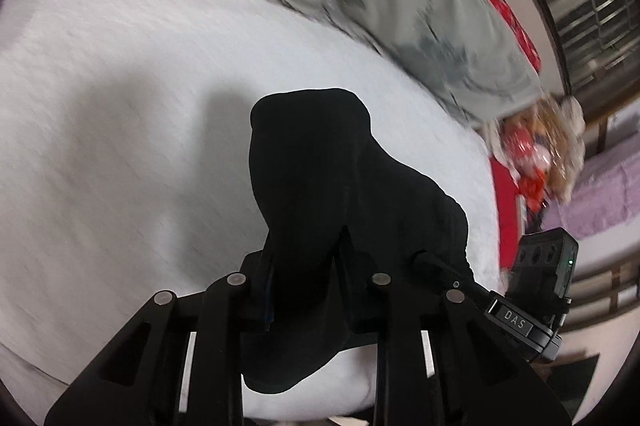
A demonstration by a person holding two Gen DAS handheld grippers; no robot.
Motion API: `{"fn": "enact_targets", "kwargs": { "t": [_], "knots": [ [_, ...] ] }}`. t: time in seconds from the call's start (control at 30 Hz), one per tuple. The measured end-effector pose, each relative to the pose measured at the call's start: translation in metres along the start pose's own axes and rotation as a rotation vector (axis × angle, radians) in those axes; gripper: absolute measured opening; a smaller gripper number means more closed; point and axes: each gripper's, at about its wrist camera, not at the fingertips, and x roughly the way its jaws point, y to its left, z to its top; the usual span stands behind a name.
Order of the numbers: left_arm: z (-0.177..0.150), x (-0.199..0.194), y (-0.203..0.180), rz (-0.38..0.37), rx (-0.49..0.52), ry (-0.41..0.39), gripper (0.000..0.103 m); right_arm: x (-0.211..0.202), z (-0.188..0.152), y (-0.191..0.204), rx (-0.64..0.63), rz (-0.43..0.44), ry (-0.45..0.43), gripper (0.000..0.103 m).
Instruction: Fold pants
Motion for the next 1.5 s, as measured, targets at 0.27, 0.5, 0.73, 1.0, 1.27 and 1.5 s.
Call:
{"fn": "enact_targets", "kwargs": {
  "t": [0.27, 0.5, 0.73, 1.0, 1.27, 1.5],
  "knots": [
    [0.029, 0.028, 0.059, 0.222, -0.03, 0.032, 0.025, 0.089, 0.026, 0.048, -0.094, -0.067, 0.063, 0.029],
    [0.014, 0.024, 0.072, 0.229, -0.048, -0.013, 0.054, 0.088, 0.022, 0.028, -0.093, -0.119, 0.039, 0.048],
    [-0.02, -0.003, 0.053, 0.335, -0.04, -0.104, 0.054, 0.041, 0.006, 0.047, -0.197, -0.252, -0.025, 0.075],
    [-0.066, -0.012, 0.028, 0.502, 0.03, -0.206, 0.054, 0.007, -0.044, 0.082, -0.325, -0.521, -0.125, 0.103],
    [-0.089, -0.019, 0.01, 0.501, 0.072, -0.204, 0.054, -0.022, -0.073, 0.089, -0.346, -0.53, -0.17, 0.103],
    [-0.099, -0.021, -0.013, 0.529, 0.143, -0.21, 0.054, -0.05, -0.085, 0.097, -0.392, -0.55, -0.264, 0.103]
  ]
}}
